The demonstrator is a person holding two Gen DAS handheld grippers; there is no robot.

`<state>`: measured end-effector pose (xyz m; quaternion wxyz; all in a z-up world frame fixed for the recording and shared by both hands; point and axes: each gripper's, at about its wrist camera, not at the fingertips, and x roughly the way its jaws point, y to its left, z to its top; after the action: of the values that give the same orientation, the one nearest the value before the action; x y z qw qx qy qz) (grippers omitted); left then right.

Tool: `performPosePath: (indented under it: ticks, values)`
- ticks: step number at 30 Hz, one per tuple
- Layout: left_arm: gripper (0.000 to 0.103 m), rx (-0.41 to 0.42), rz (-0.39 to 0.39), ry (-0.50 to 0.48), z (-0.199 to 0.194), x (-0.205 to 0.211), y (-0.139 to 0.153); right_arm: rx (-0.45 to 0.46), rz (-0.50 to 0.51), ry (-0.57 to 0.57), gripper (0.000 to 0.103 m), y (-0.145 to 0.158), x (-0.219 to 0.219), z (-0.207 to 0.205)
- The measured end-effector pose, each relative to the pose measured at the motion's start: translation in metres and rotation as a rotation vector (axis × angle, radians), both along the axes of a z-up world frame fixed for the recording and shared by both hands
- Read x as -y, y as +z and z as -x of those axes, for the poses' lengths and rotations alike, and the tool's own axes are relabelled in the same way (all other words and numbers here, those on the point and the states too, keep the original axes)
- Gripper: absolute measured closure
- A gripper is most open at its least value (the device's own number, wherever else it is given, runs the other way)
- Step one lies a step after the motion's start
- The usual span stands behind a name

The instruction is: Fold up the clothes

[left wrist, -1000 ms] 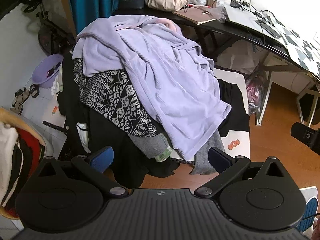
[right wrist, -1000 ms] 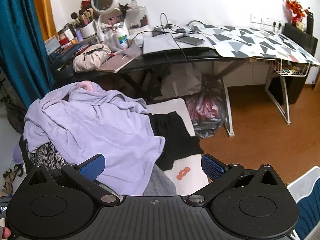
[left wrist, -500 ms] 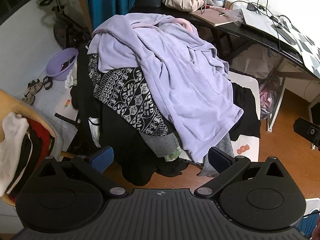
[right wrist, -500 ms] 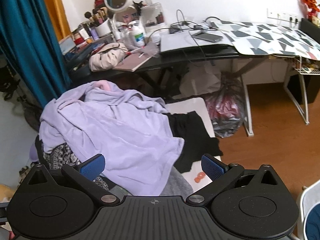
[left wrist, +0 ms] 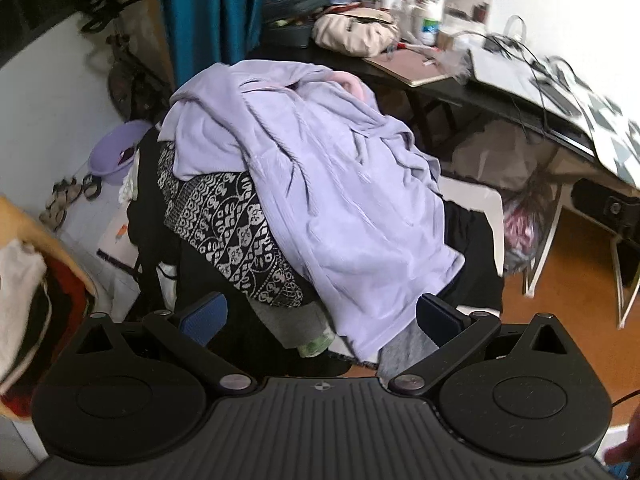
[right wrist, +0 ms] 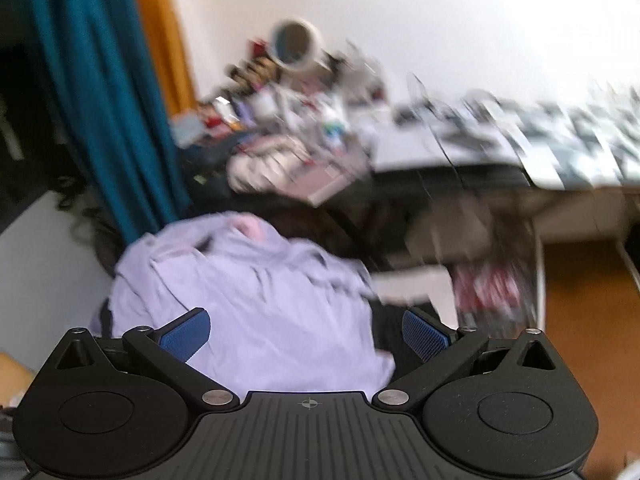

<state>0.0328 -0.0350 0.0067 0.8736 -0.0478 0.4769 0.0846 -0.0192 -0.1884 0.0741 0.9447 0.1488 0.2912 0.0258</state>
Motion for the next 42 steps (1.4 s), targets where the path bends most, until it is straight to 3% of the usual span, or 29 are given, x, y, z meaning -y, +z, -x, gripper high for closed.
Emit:
performPosePath:
  ticks: [3,7,12,15,18,24,26,31,36,37,38,40,42]
  values:
    - [0.0,-0.004,0.008,0.047,-0.004,-0.008,-0.002,0.066,0.058,0.049,0.001,0.005,-0.003,-0.007]
    - [0.0,0.012,0.059,0.085,-0.015,-0.027,-0.006,0.049,0.148,0.073,0.001,-0.001,-0.011,-0.025]
    - [0.0,0.001,0.066,0.13,-0.039,-0.067,-0.02,-0.064,0.153,0.086,0.001,-0.022,-0.022,-0.057]
    - [0.0,0.033,0.091,0.151,-0.052,-0.1,-0.034,-0.157,0.143,0.065,0.001,-0.04,-0.032,-0.083]
    - [0.0,0.069,0.103,0.163,-0.071,-0.132,-0.049,-0.19,0.138,0.022,0.001,-0.052,-0.045,-0.107]
    - [0.003,-0.024,0.146,0.137,-0.154,-0.195,-0.069,-0.294,0.134,-0.035,0.001,-0.077,-0.08,-0.173]
    - [0.009,-0.012,0.162,0.117,-0.184,-0.213,-0.069,-0.335,0.119,-0.061,0.001,-0.084,-0.097,-0.201]
    - [0.009,-0.012,0.23,0.099,-0.266,-0.248,-0.074,-0.37,0.097,-0.158,0.001,-0.097,-0.144,-0.26]
    - [0.01,-0.014,0.203,0.104,-0.34,-0.273,-0.085,-0.409,0.081,-0.187,0.001,-0.108,-0.178,-0.291]
    - [0.014,-0.021,0.214,0.103,-0.35,-0.277,-0.09,-0.417,0.089,-0.19,0.001,-0.11,-0.181,-0.294]
    - [0.037,-0.024,0.245,0.101,-0.359,-0.282,-0.095,-0.425,0.098,-0.193,0.001,-0.113,-0.184,-0.297]
    - [0.044,-0.024,0.304,0.132,-0.364,-0.289,-0.099,-0.431,0.128,-0.201,0.001,-0.117,-0.189,-0.302]
    - [0.059,-0.009,0.295,0.141,-0.364,-0.287,-0.095,-0.426,0.171,-0.21,0.001,-0.119,-0.192,-0.306]
